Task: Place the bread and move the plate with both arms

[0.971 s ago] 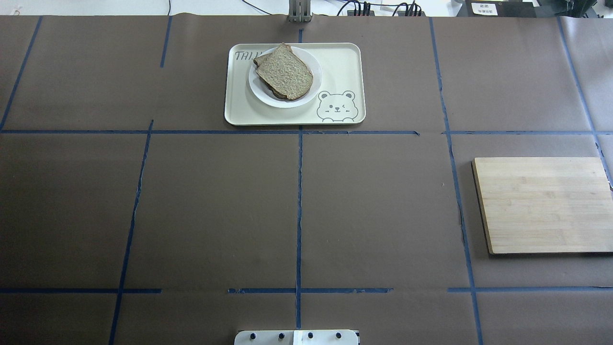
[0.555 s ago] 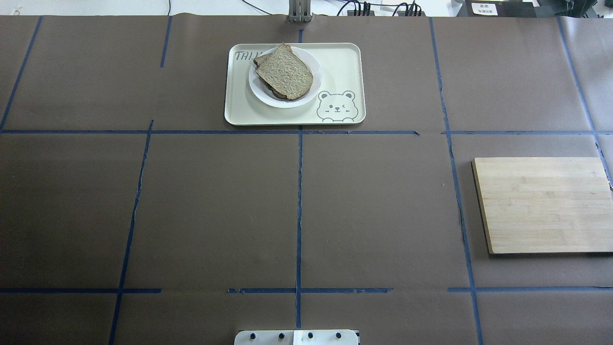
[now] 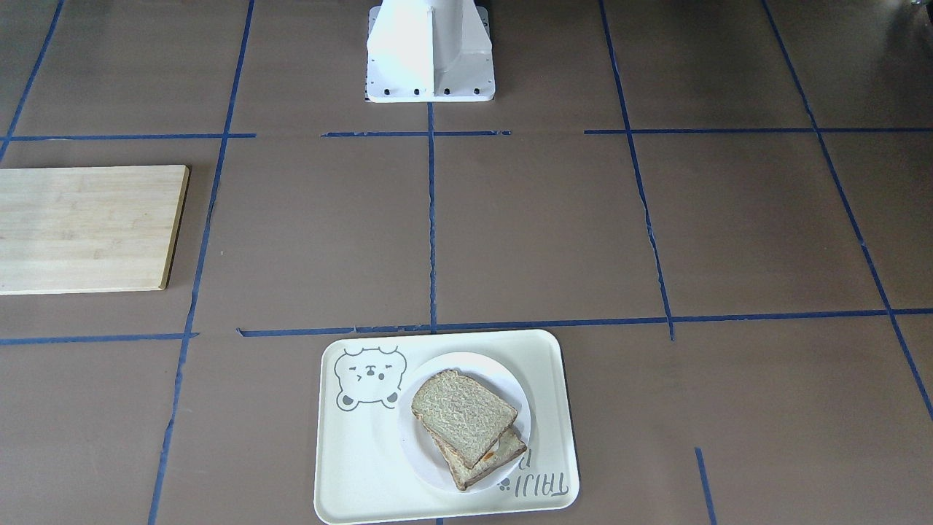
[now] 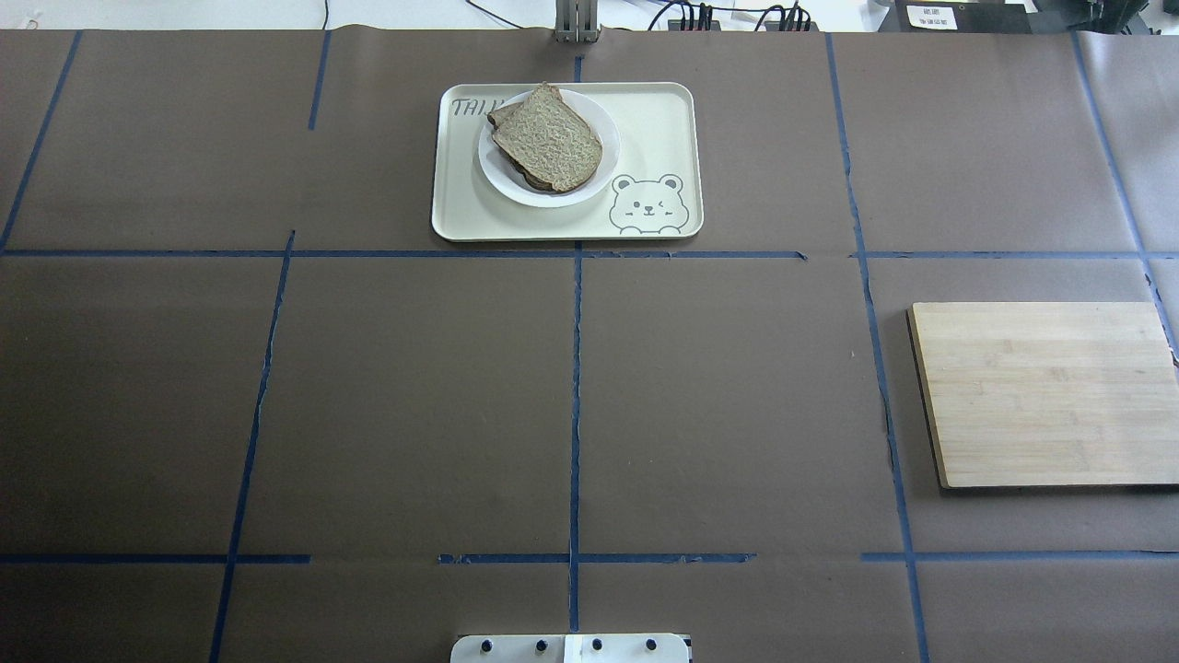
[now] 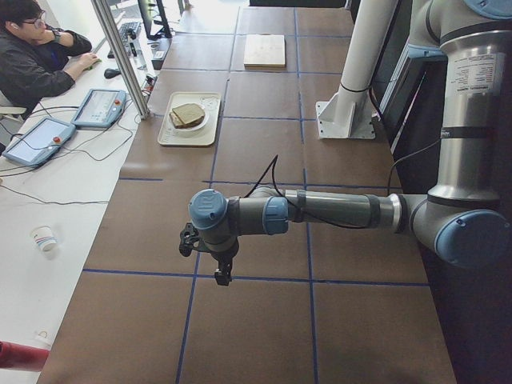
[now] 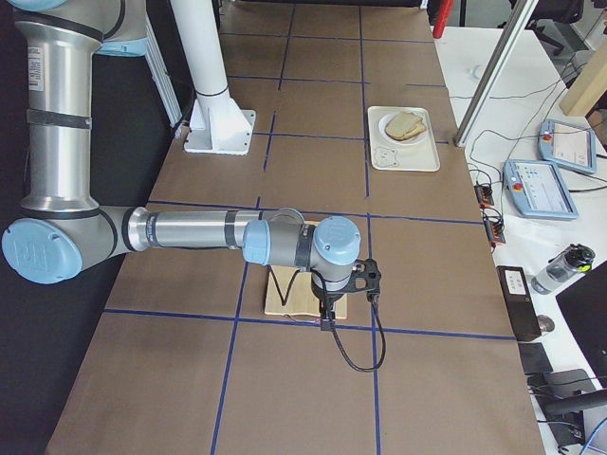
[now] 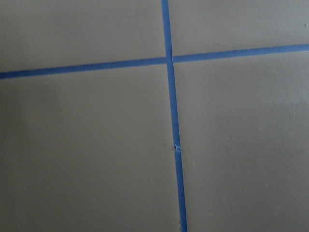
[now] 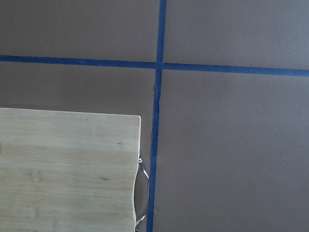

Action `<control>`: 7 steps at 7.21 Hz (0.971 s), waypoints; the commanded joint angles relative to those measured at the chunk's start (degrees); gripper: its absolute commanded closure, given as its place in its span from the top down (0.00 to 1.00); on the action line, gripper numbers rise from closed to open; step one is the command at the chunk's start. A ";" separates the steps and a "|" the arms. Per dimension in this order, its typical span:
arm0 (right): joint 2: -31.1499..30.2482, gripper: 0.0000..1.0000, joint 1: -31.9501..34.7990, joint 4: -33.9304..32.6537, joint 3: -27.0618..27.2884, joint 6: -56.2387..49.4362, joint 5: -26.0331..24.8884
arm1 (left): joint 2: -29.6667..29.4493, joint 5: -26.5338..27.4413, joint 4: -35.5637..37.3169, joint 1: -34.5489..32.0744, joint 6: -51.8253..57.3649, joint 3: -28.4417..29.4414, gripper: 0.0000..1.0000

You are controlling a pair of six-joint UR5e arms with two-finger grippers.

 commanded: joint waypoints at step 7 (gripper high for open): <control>0.19 1.00 0.00 0.03 -1.21 0.20 -0.02 | -0.38 5.50 -1.53 -1.32 -0.03 0.67 1.00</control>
